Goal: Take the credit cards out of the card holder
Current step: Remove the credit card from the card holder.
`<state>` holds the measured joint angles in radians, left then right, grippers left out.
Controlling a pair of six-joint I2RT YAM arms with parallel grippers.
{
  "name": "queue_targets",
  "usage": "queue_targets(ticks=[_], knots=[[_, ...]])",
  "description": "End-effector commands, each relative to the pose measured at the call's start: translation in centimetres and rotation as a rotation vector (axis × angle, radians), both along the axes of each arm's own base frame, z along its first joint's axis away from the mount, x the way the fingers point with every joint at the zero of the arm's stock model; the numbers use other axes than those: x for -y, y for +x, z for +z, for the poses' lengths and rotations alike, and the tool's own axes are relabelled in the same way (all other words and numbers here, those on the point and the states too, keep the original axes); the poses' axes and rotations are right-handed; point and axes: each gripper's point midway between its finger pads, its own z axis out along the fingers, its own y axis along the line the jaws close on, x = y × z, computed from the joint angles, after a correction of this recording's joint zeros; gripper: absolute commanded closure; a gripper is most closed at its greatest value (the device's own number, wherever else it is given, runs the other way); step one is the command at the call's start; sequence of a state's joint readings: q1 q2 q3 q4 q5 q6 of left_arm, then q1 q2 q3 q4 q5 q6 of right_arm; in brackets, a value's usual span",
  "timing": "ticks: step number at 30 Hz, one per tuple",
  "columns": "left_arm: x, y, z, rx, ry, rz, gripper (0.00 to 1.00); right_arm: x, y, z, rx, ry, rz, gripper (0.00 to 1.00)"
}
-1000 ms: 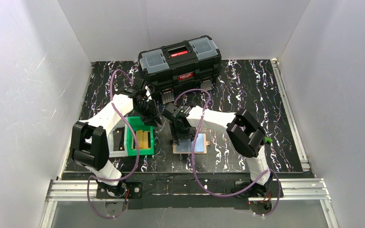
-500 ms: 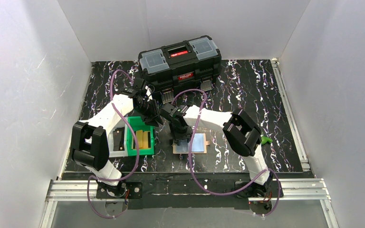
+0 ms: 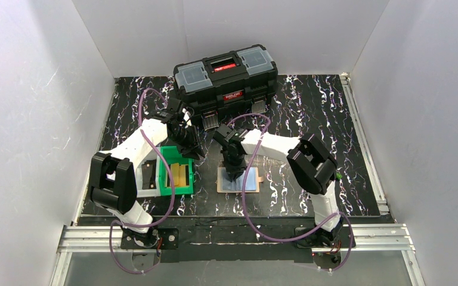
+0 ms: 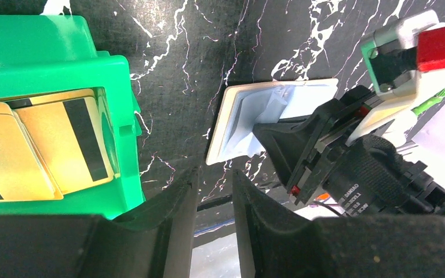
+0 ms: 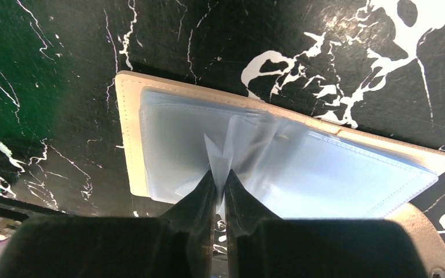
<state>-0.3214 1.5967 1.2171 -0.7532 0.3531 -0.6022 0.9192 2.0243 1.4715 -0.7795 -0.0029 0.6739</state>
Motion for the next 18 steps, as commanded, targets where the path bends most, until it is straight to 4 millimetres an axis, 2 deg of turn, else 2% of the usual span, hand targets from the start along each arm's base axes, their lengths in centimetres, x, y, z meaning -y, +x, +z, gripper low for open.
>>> queue_targets(ticks=[1,10,18], knots=[[0.0,-0.9,0.8,0.012,-0.025,-0.016,0.74,1.1,-1.1,-2.7,-0.062,-0.006,0.010,0.86],[1.2,-2.2,-0.3,-0.015,-0.017,-0.067,0.74,0.4,-1.2,-2.1,-0.107,0.127,-0.007,0.96],[3.8,-4.0,-1.7,-0.047,0.004,-0.153,0.74,0.3,-1.2,-1.7,-0.168,0.282,-0.049,0.99]])
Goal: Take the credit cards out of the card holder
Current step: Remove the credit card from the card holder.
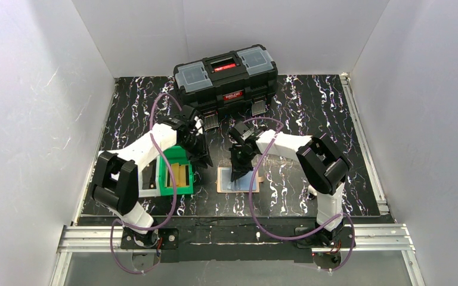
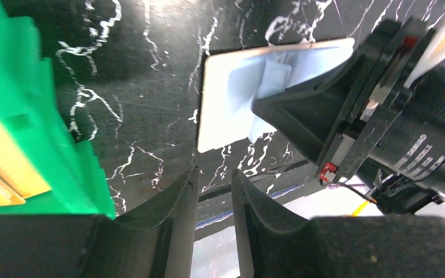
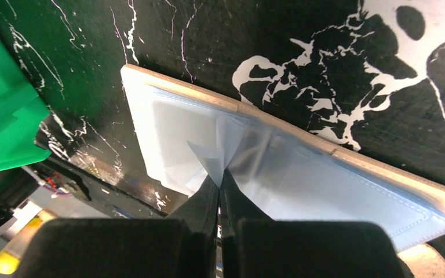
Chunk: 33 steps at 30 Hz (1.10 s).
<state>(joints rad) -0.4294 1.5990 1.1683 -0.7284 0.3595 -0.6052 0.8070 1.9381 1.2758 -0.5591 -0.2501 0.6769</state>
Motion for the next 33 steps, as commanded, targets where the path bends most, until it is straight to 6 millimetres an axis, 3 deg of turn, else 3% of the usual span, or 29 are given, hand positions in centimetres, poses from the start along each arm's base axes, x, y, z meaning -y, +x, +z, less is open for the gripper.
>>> queue_targets(ticks=[1,11,21,33], knots=[[1.6,-1.4,-0.7,-0.025,0.006,-0.061,0.74,0.3,-1.3,-1.7,-0.067,0.060,0.005,0.99],[4.8,-3.2,-3.7,-0.092,0.004,-0.152,0.75,0.6,-1.3,-1.7,-0.142,0.208,-0.058,0.99],[5.5,-3.3,-6.8,-0.137,0.021,-0.170,0.75,0.9,-1.3,-1.4,-0.190,0.287,-0.105,0.99],[3.8,-3.0,-8.6,-0.133,0.150,-0.154,0.87,0.0,0.0,3.7,-0.120,0.459,-0.092,0.99]])
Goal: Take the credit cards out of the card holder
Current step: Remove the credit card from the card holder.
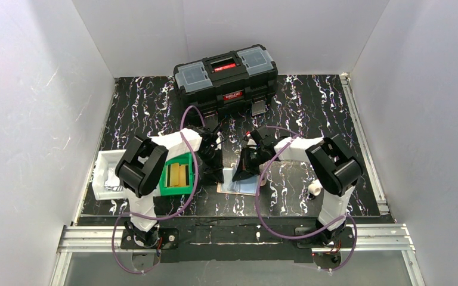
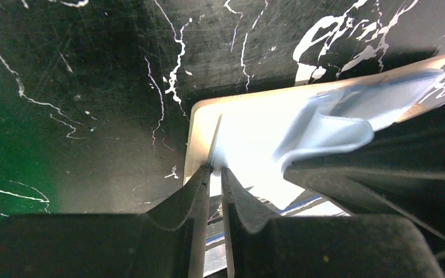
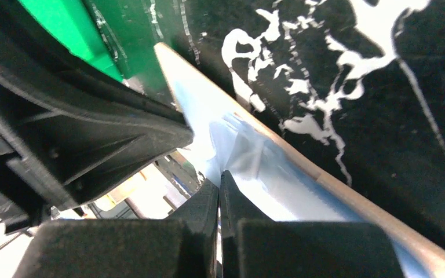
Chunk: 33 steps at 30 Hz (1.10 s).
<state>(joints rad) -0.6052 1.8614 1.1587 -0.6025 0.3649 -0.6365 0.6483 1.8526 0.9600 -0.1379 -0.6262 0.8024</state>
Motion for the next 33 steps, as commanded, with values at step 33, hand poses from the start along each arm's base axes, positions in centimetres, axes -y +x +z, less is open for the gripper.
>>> queue_targets(ticks=[33], knots=[[-1.0,1.4,4.1,0.169,0.133,-0.068,0.80,-0.9,0.2,2.5,0.040,0.141,0.029,0.96]])
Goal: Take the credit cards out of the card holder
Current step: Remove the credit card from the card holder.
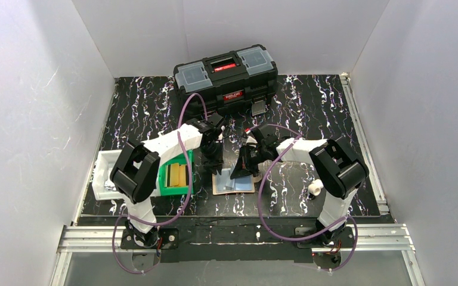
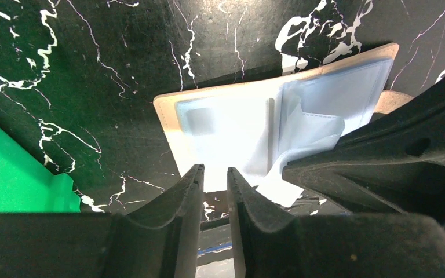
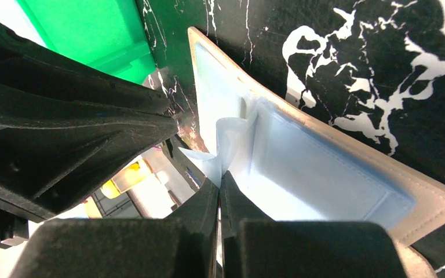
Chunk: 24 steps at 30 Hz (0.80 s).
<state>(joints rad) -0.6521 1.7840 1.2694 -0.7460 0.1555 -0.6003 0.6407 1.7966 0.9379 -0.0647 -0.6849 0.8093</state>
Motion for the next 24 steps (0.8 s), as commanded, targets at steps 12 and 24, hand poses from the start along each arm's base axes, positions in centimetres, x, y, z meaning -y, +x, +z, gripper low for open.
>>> queue_targets(ticks=[12,24], knots=[[3.5,-0.4,-1.8,-0.083,-0.143,-0.008,0.92,0.0,-0.1,0.0,-0.003,0.060,0.006,0.86],[5.7,-0.8,-0.2,-0.089,-0.276,-0.025,0.92,2.1,0.6,2.0,0.075,-0.048,-0.067,0.39]])
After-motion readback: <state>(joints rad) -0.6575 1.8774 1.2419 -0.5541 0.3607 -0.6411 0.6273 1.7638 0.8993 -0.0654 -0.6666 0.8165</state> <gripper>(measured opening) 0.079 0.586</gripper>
